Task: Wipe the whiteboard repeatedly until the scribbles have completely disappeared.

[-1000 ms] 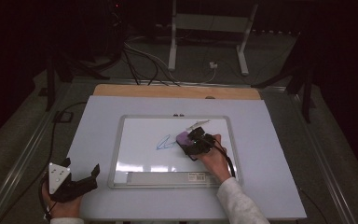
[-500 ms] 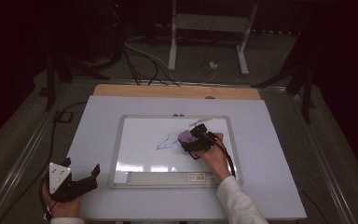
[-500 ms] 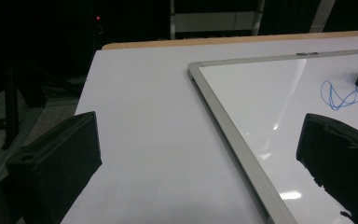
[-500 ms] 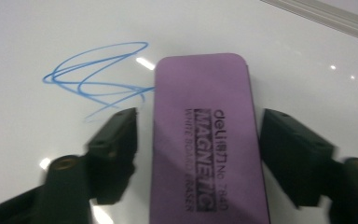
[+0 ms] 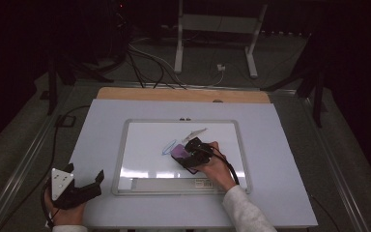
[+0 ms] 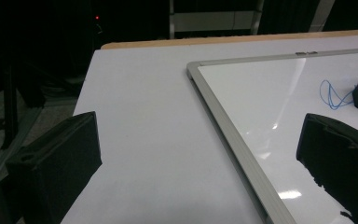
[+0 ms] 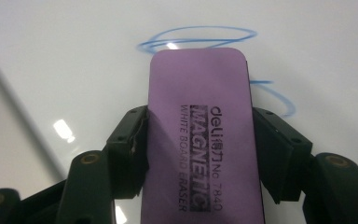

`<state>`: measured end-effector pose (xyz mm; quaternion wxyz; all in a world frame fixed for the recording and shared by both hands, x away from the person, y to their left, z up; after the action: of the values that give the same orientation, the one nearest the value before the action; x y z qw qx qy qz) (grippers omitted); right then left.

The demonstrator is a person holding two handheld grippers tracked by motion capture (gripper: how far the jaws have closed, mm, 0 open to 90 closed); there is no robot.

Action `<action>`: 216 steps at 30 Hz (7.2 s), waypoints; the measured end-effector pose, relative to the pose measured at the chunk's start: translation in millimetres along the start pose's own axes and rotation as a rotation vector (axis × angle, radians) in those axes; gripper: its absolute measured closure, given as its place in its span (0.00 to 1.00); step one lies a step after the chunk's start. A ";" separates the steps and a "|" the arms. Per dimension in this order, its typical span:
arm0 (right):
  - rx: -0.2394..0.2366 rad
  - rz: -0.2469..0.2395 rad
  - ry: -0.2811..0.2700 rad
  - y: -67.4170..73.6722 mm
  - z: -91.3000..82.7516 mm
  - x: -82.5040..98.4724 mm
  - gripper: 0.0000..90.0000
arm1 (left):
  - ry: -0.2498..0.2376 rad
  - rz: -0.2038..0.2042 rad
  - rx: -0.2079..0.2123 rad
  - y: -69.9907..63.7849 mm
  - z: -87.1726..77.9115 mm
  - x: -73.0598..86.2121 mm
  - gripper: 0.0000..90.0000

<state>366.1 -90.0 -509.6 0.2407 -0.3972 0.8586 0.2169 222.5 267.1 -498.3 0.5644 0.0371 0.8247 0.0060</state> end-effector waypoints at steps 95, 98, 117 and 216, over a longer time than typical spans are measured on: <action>0.229 0.193 -0.054 -4.3 23.4 -28.3 0.46 | 0.006 0.009 0.011 -2.4 2.9 0.5 0.01; 0.176 0.169 -0.055 3.5 26.2 -28.8 0.46 | 0.008 0.013 0.011 -3.2 3.1 0.4 0.01; 0.198 0.192 -0.046 -7.1 25.1 -31.3 0.46 | 0.007 0.010 0.011 -2.3 3.0 0.6 0.01; 0.229 0.232 -0.045 -24.8 -15.3 9.5 0.46 | 0.014 0.013 0.009 -2.7 3.3 0.8 0.01</action>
<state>376.5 -118.7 -507.6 0.2769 -0.2606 0.9121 0.1528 225.1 264.3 -500.4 0.5585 0.0448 0.8282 0.0064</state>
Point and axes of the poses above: each handheld gripper's, and its own axes: z roughly forward along the jaws, x roughly out of its underside, y roughly to its left, the point moved 2 cm from there along z, roughly forward along the jaws, and after that the axes turned 9 degrees about -x, right-handed, at the moved point
